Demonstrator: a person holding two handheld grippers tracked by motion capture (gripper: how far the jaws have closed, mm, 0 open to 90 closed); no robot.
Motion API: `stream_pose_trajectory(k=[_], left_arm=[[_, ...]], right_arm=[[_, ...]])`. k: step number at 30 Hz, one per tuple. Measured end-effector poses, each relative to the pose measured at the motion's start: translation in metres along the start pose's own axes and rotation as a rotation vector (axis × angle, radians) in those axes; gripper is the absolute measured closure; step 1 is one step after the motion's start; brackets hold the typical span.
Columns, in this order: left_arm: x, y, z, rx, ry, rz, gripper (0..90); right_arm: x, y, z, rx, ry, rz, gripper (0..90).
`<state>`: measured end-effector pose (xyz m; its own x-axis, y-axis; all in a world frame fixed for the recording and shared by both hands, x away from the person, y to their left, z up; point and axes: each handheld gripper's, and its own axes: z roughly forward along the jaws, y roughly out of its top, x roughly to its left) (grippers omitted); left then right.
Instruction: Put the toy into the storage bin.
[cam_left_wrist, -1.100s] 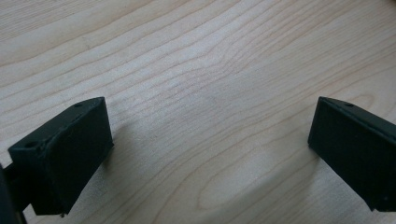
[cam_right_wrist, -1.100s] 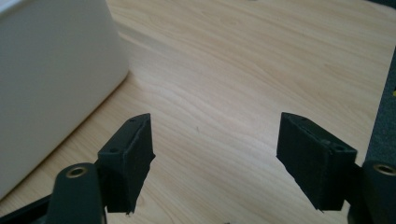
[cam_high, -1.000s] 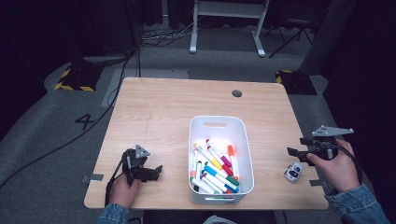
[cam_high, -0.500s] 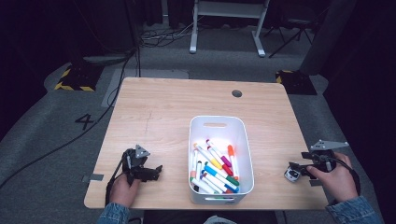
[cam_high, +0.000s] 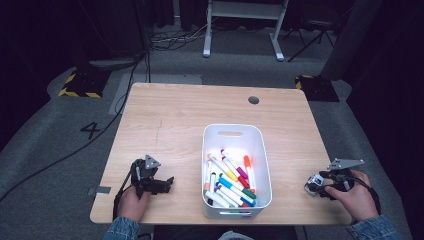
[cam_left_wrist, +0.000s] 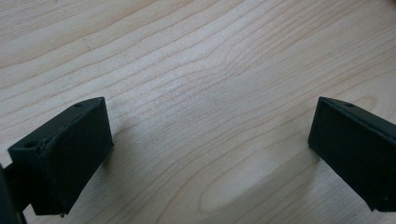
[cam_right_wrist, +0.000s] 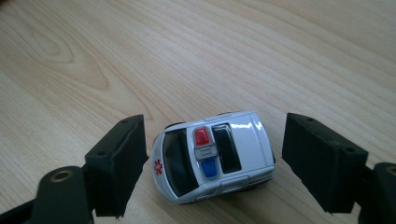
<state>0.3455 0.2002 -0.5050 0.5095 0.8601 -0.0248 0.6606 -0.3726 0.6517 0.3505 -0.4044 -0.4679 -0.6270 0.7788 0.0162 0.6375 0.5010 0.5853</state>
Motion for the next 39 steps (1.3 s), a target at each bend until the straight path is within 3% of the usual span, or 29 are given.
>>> stream_pose_trajectory(k=[7, 11, 23, 28, 39], left_arm=[[0.000, 0.000, 0.000, 0.000, 0.000, 0.000, 0.0], [0.000, 0.000, 0.000, 0.000, 0.000, 0.000, 0.0], [0.000, 0.000, 0.000, 0.000, 0.000, 0.000, 0.0], [0.000, 0.000, 0.000, 0.000, 0.000, 0.000, 0.0], [0.000, 0.000, 0.000, 0.000, 0.000, 0.000, 0.0]], right_arm=[[-0.001, -0.007, 0.012, 0.035, 0.010, -0.019, 21.7], [0.002, -0.010, 0.013, 0.024, -0.013, -0.020, 23.6], [0.006, -0.009, 0.012, 0.021, -0.030, 0.012, 24.9], [0.008, -0.007, 0.009, 0.004, -0.017, 0.037, 24.9], [0.014, 0.008, -0.008, -0.044, -0.014, 0.025, 24.9]])
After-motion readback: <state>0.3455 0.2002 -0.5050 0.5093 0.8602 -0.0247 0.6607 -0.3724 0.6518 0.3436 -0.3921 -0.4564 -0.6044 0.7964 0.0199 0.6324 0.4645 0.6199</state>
